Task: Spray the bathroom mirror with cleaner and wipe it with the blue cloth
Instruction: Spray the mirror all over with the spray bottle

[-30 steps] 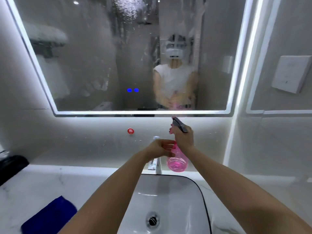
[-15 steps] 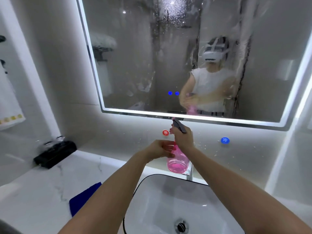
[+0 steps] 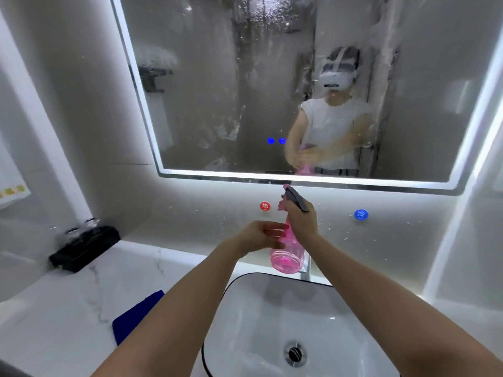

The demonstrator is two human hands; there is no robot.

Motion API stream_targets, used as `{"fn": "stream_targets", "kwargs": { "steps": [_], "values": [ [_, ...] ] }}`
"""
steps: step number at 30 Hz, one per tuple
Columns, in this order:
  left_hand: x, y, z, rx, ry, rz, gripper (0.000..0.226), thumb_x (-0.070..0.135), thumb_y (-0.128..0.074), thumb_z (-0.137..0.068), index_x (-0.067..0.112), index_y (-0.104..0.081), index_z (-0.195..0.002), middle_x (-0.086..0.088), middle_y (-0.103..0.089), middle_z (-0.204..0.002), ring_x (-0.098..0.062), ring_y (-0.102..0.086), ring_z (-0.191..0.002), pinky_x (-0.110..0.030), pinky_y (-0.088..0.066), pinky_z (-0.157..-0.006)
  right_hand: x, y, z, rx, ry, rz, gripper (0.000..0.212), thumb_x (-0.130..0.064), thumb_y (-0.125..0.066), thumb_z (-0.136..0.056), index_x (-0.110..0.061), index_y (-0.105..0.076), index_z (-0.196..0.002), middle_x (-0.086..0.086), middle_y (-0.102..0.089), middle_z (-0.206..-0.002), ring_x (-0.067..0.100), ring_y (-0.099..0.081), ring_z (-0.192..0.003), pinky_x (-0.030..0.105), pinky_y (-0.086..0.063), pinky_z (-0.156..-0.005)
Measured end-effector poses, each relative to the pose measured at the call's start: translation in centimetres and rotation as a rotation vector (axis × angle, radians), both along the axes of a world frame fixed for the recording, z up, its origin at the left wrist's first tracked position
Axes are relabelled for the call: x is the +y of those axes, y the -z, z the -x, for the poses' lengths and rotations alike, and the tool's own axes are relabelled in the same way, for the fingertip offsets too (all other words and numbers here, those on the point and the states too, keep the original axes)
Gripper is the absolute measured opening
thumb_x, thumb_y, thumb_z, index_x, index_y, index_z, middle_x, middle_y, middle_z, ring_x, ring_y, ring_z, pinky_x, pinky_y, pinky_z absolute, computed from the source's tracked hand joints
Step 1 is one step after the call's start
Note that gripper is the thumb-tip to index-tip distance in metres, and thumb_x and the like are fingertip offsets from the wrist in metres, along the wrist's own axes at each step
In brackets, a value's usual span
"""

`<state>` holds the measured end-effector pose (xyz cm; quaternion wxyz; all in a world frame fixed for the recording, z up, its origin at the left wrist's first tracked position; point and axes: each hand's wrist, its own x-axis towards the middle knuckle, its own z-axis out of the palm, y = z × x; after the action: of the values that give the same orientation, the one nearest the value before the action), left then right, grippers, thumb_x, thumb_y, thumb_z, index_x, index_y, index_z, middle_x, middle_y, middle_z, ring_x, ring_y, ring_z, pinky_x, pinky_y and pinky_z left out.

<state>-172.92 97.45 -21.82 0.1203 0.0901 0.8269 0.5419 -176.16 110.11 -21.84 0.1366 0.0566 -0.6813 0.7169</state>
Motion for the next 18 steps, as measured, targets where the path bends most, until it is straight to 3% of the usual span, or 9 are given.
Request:
{"fn": "stream_targets", "kwargs": {
  "steps": [4, 6, 8, 11, 13, 16, 18],
  "values": [
    [4.2, 1.2, 0.5, 0.029, 0.049, -0.001, 0.051, -0.009, -0.068, -0.077, 0.005, -0.056, -0.125, -0.013, -0.063, -0.12, -0.017, -0.06, -0.096, -0.025, -0.048, -0.089, 4.2, 0.9, -1.0, 0.009, 0.11, 0.027, 0.029, -0.014, -0.055, -0.086, -0.011, -0.071, -0.109, -0.005, -0.068, -0.096, 0.009, -0.057, -0.08, 0.026, -0.044, -0.078],
    [7.2, 2.0, 0.6, 0.016, 0.094, -0.021, 0.051, -0.01, -0.068, -0.076, 0.003, -0.057, -0.123, -0.015, -0.062, -0.121, -0.018, -0.059, -0.095, -0.028, -0.047, -0.094, 7.1, 1.5, -1.9, -0.007, 0.171, 0.032, 0.029, -0.013, -0.055, -0.088, -0.016, -0.07, -0.113, -0.007, -0.068, -0.092, 0.011, -0.056, -0.079, 0.033, -0.047, -0.082],
    [10.4, 3.1, 0.6, -0.023, 0.148, -0.046, 0.05, -0.012, -0.066, -0.077, 0.001, -0.056, -0.124, -0.017, -0.061, -0.121, -0.019, -0.058, -0.096, -0.032, -0.047, -0.097, 10.2, 2.5, -2.6, -0.04, 0.228, 0.027, 0.023, -0.015, -0.056, -0.088, -0.018, -0.073, -0.103, -0.008, -0.067, -0.084, 0.014, -0.057, -0.077, 0.04, -0.049, -0.087],
    [15.7, 4.8, -0.1, -0.07, 0.248, -0.067, 0.051, -0.015, -0.06, -0.08, -0.001, -0.051, -0.128, -0.018, -0.058, -0.123, -0.019, -0.056, -0.099, -0.022, -0.052, -0.085, 15.4, 3.8, -4.5, -0.1, 0.328, -0.024, 0.021, -0.032, -0.056, -0.077, -0.018, -0.071, -0.078, 0.001, -0.065, -0.077, 0.018, -0.055, -0.068, 0.041, -0.048, -0.076],
    [18.6, 6.2, -0.6, -0.089, 0.297, -0.084, 0.051, -0.016, -0.058, -0.081, 0.001, -0.051, -0.128, -0.019, -0.058, -0.123, -0.018, -0.055, -0.101, -0.025, -0.051, -0.086, 18.5, 4.9, -5.7, -0.129, 0.381, -0.039, 0.025, -0.036, -0.055, -0.076, -0.015, -0.067, -0.07, 0.004, -0.062, -0.077, 0.016, -0.052, -0.061, 0.033, -0.043, -0.066],
    [22.1, 8.6, -0.8, -0.123, 0.352, -0.043, 0.046, -0.007, -0.062, -0.082, 0.01, -0.057, -0.124, -0.011, -0.062, -0.122, -0.016, -0.059, -0.103, -0.032, -0.047, -0.096, 22.4, 6.7, -7.1, -0.166, 0.402, -0.057, 0.019, -0.023, -0.058, -0.087, -0.016, -0.064, -0.071, 0.008, -0.057, -0.077, 0.016, -0.048, -0.058, 0.031, -0.04, -0.063],
    [23.7, 9.7, -1.2, -0.137, 0.347, -0.041, 0.039, 0.003, -0.062, -0.085, 0.013, -0.058, -0.122, -0.007, -0.065, -0.115, -0.016, -0.06, -0.101, -0.029, -0.049, -0.092, 24.2, 7.8, -7.8, -0.186, 0.37, -0.028, 0.013, -0.009, -0.058, -0.087, -0.02, -0.064, -0.082, 0.008, -0.058, -0.078, 0.018, -0.051, -0.062, 0.032, -0.043, -0.065]
  ]
}}
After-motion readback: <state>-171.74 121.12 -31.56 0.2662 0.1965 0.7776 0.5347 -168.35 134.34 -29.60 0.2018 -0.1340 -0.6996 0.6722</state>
